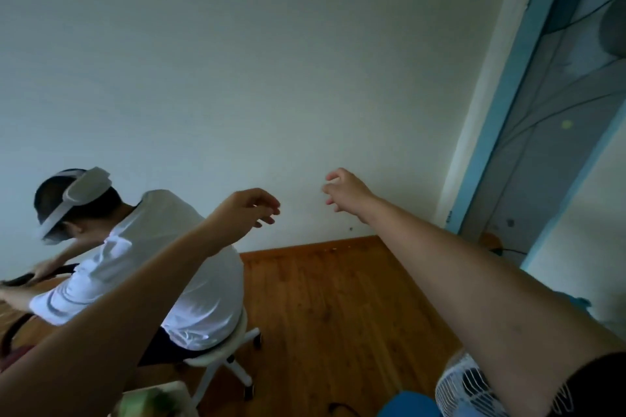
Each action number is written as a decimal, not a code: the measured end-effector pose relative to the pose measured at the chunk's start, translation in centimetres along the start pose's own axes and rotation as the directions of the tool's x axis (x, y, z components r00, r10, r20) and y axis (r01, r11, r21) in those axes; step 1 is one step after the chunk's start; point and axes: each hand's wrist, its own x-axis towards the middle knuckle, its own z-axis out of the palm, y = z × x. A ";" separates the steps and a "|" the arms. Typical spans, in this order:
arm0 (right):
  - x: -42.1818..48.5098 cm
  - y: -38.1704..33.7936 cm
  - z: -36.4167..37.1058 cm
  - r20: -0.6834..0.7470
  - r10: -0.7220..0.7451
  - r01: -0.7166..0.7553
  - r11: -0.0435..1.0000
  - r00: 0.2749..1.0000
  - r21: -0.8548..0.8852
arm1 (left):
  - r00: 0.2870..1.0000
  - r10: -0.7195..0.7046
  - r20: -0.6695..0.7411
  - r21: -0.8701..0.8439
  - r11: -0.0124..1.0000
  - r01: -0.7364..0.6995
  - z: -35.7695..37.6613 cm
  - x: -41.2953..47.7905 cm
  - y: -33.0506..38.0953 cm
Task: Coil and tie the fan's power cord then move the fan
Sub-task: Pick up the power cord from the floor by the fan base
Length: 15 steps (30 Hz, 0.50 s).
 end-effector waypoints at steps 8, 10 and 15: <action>9.1 0.8 -0.7 -0.179 0.077 -0.041 0.979 0.981 0.201 | 0.998 -0.063 0.010 -0.135 0.989 0.064 2.2 11.5 -1.2; 10.9 1.6 -2.3 -0.243 0.082 -0.031 0.978 0.967 0.209 | 0.999 -0.034 0.029 -0.189 0.981 0.039 4.0 15.7 0.3; 14.4 4.9 -7.8 -0.468 0.157 -0.064 0.976 0.870 0.209 | 0.968 0.132 0.213 -0.254 0.964 -0.076 12.2 25.3 4.7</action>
